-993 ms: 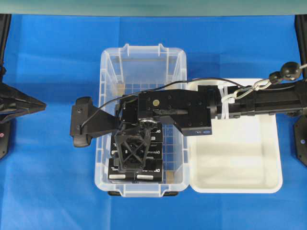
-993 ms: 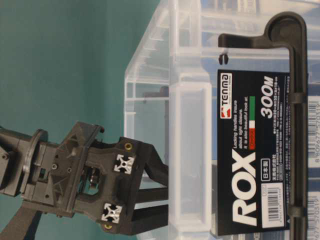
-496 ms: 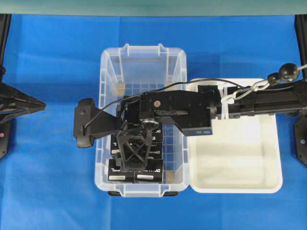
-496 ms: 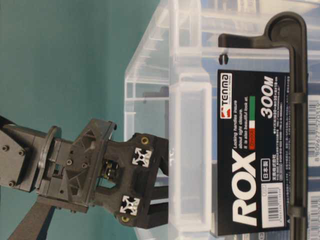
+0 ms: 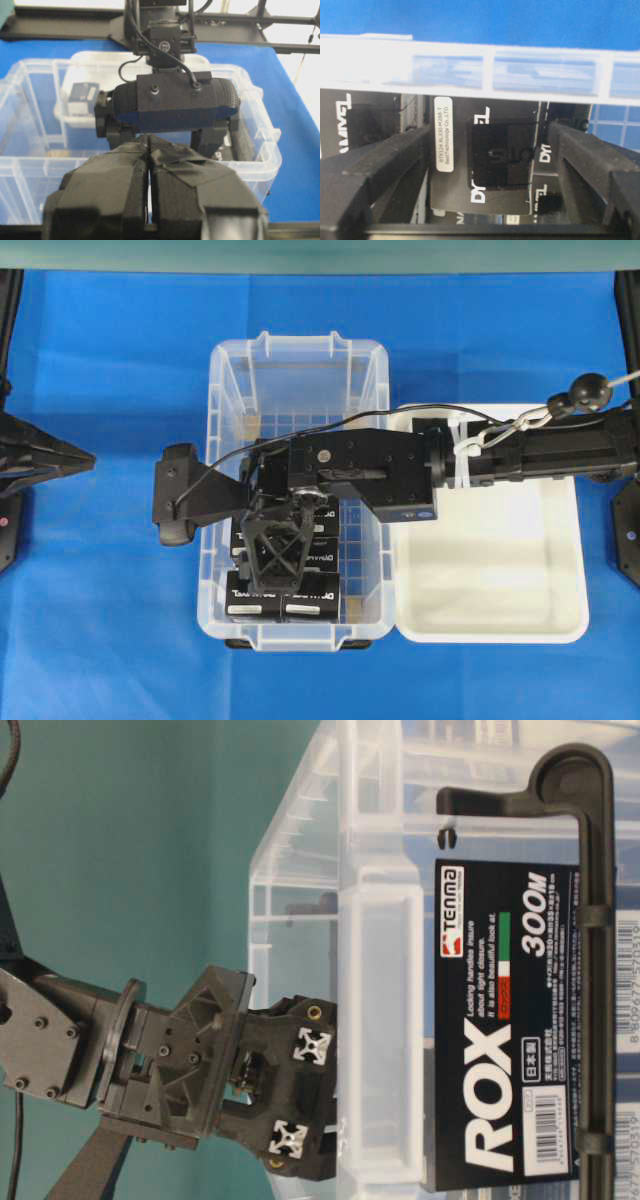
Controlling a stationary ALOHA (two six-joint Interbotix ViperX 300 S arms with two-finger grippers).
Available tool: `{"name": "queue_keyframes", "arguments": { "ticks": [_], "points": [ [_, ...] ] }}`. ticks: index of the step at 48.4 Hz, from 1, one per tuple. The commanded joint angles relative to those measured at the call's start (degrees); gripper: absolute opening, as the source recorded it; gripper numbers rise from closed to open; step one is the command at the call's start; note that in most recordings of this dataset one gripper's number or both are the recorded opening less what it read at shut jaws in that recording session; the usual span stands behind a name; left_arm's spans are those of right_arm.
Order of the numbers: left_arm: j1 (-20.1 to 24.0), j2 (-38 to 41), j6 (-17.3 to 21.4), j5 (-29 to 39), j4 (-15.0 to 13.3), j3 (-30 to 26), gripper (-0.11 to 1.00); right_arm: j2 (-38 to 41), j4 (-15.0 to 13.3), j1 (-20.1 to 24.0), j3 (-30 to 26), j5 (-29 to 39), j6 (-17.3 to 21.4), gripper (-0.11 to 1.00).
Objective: Pick the box from inside the plastic case
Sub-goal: 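Lift the black box out of the case with the right gripper, then carry the box right and lower it beside the box on the white tray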
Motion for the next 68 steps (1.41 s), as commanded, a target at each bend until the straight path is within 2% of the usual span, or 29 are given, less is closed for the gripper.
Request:
{"name": "queue_keyframes", "arguments": {
  "ticks": [1, 5, 6, 13, 25, 32, 41, 58, 68],
  "points": [
    [0.1, 0.3, 0.1, -0.3, 0.1, -1.6, -0.02, 0.3, -0.1, 0.0, 0.0, -0.4, 0.0, 0.81],
    [0.1, 0.4, 0.1, -0.3, 0.2, -1.6, -0.02, 0.0, -0.1, 0.0, 0.0, -0.4, 0.0, 0.62],
    [0.1, 0.4, 0.1, -0.3, 0.2, -1.6, -0.02, -0.1, -0.1, -0.1, 0.0, -0.4, 0.0, 0.62],
    [0.1, 0.4, 0.1, -0.1, 0.1, -1.6, -0.02, -0.6, -0.1, -0.9, 0.0, -0.2, 0.0, 0.62],
    [0.2, -0.1, 0.1, 1.0, 0.1, -1.7, -0.02, -4.1, -0.4, -4.8, 0.0, 0.6, 0.1, 0.62],
    [0.2, -0.5, 0.1, 2.0, 0.1, -1.8, -0.02, -7.0, -0.4, -7.7, 0.0, 3.7, 0.1, 0.62],
    [-0.4, -1.4, 0.1, 2.2, 0.2, -2.1, -0.02, -13.3, -0.7, -9.1, -1.1, 7.0, 0.4, 0.62],
    [0.3, -1.7, 0.1, 4.9, 0.1, -2.3, -0.02, -29.2, -2.3, -11.6, 0.0, 20.4, 0.6, 0.62],
    [0.8, -1.7, 0.0, 4.9, 0.2, -2.3, -0.02, -36.2, -2.3, -13.7, 6.9, 26.2, 0.5, 0.62]
  ]
}}
